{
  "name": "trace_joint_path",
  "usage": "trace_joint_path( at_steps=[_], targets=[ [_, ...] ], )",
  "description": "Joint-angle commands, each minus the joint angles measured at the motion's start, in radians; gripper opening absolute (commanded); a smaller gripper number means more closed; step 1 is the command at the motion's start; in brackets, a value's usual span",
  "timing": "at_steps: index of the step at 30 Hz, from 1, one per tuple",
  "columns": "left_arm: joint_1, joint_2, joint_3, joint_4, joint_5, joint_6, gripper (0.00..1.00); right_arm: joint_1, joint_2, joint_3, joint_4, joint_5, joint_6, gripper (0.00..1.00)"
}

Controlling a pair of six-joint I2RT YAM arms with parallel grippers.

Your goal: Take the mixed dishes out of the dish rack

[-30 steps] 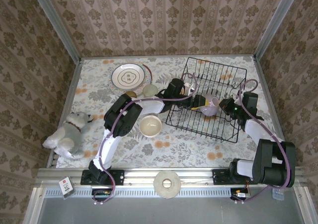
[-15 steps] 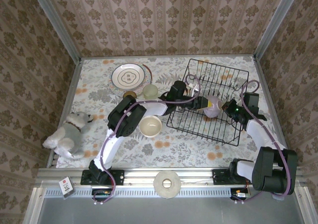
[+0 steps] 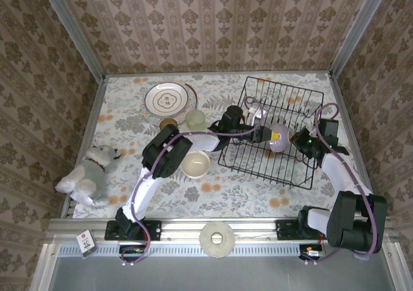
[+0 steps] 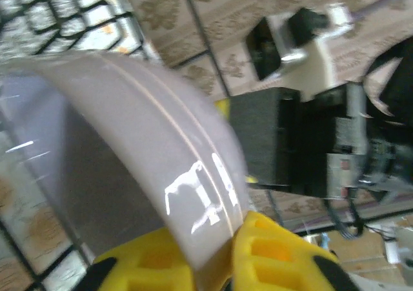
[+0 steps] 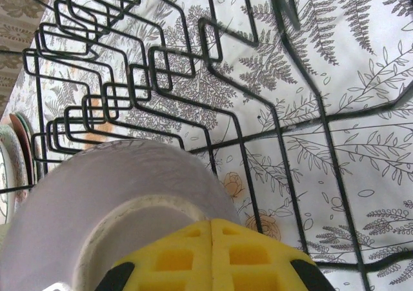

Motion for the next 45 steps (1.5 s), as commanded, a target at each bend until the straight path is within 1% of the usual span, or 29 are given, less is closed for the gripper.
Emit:
trace_joint_path(
  at_steps=[1, 6, 11, 14, 16, 21, 28, 31, 34, 36, 40, 44, 45],
  targets=[
    [-0.019, 0.032, 0.042, 0.068, 0.001, 0.013, 0.08, 0.003, 0.023, 0.01, -0.091, -0.009, -0.009, 0.01],
    [-0.018, 0.043, 0.055, 0.067, 0.0, 0.018, 0.0, 0.001, 0.034, 0.024, -0.097, -0.017, -0.013, 0.01],
    [-0.01, 0.047, 0.066, 0.044, 0.001, 0.021, 0.0, 0.0, 0.027, 0.04, -0.107, -0.018, -0.019, 0.02],
    [-0.005, 0.027, 0.066, 0.021, 0.003, 0.042, 0.0, -0.001, 0.012, 0.058, -0.129, -0.014, -0.031, 0.05],
    [-0.006, 0.001, 0.06, -0.015, -0.004, 0.088, 0.0, 0.0, -0.002, 0.065, -0.14, -0.001, -0.037, 0.08],
    [-0.001, -0.06, 0.054, -0.087, -0.004, 0.197, 0.0, -0.001, -0.041, 0.088, -0.18, 0.028, -0.057, 0.19],
    [-0.001, -0.147, 0.065, -0.275, -0.014, 0.435, 0.0, 0.0, -0.093, 0.121, -0.227, 0.049, -0.082, 0.35],
    [-0.001, -0.193, 0.062, -0.358, -0.029, 0.571, 0.0, 0.002, -0.118, 0.137, -0.248, 0.051, -0.096, 0.42],
    [-0.001, -0.245, 0.059, -0.478, -0.049, 0.745, 0.0, 0.001, -0.139, 0.158, -0.274, 0.049, -0.111, 0.5],
    [-0.003, -0.288, 0.06, -0.592, -0.071, 0.908, 0.0, 0.003, -0.148, 0.174, -0.286, 0.038, -0.127, 0.56],
    [-0.008, -0.356, 0.051, -0.758, -0.122, 1.201, 0.0, 0.007, -0.153, 0.2, -0.305, 0.014, -0.142, 0.67],
    [-0.01, -0.421, 0.026, -0.927, -0.164, 1.548, 0.0, 0.019, -0.152, 0.234, -0.319, 0.0, -0.159, 0.8],
    [-0.013, -0.434, 0.017, -0.963, -0.191, 1.637, 0.0, 0.023, -0.149, 0.245, -0.322, -0.007, -0.163, 0.83]
  ],
)
